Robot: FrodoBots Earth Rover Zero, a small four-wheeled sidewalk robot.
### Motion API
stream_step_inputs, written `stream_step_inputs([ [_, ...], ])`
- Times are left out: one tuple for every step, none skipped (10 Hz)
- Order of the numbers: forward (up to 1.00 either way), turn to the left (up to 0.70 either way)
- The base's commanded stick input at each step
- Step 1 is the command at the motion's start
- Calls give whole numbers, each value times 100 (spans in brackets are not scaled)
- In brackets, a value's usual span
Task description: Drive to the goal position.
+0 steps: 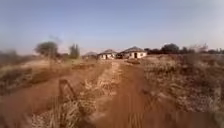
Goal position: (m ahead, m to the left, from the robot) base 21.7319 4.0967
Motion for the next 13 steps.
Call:
stream_step_inputs([
  [70, 0],
  [70, 0],
  [70, 0],
  [70, 0],
  [70, 0],
  [70, -10],
  [70, -31],
  [70, -4],
  [70, 0],
  [70, 0],
  [70, 0],
  [70, 0],
  [70, 0],
])
